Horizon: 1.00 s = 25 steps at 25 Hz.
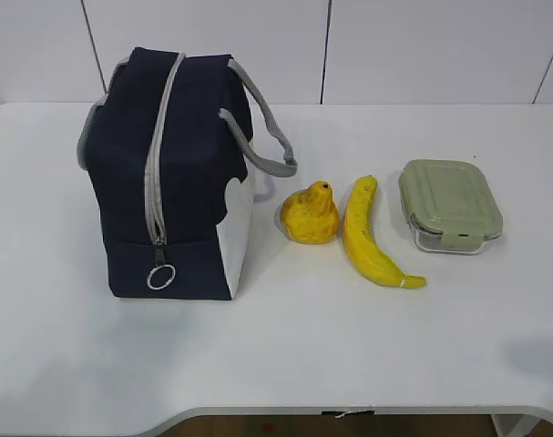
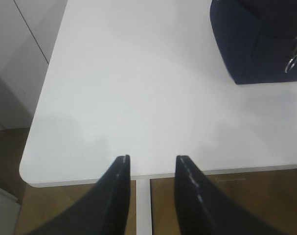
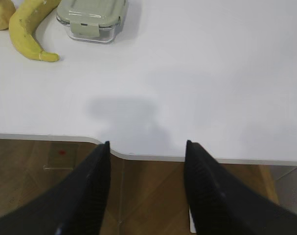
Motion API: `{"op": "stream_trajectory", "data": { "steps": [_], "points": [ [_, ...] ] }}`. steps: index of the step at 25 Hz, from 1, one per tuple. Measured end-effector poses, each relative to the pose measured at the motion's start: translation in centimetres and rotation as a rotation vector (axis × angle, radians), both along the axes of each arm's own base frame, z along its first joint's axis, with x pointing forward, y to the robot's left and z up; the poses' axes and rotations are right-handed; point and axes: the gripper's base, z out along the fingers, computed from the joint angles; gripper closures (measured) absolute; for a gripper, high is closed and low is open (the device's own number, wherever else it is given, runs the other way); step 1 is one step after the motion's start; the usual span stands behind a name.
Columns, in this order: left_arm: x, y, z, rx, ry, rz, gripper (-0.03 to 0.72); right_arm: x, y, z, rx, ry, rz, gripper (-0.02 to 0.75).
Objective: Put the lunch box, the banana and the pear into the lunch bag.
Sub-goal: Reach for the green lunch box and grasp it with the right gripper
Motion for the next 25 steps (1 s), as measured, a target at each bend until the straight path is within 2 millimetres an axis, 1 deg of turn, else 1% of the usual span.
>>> {"op": "stream_trajectory", "data": {
  "steps": [12, 18, 20, 25],
  "points": [
    [0.0, 0.0, 0.0, 0.0, 0.0, 0.0, 0.452, 0.0, 0.0, 0.1, 0.0, -0.004, 0.0, 0.339],
    [0.0, 0.0, 0.0, 0.0, 0.0, 0.0, 0.452, -0.5, 0.0, 1.3, 0.02, -0.043, -0.014, 0.339],
    [0.0, 0.0, 0.0, 0.0, 0.0, 0.0, 0.452, -0.1, 0.0, 1.9, 0.025, -0.026, -0.016, 0.339],
    [0.0, 0.0, 0.0, 0.0, 0.0, 0.0, 0.452, 1.8, -0.1, 3.0, 0.072, 0.056, -0.045, 0.339]
  ]
}}
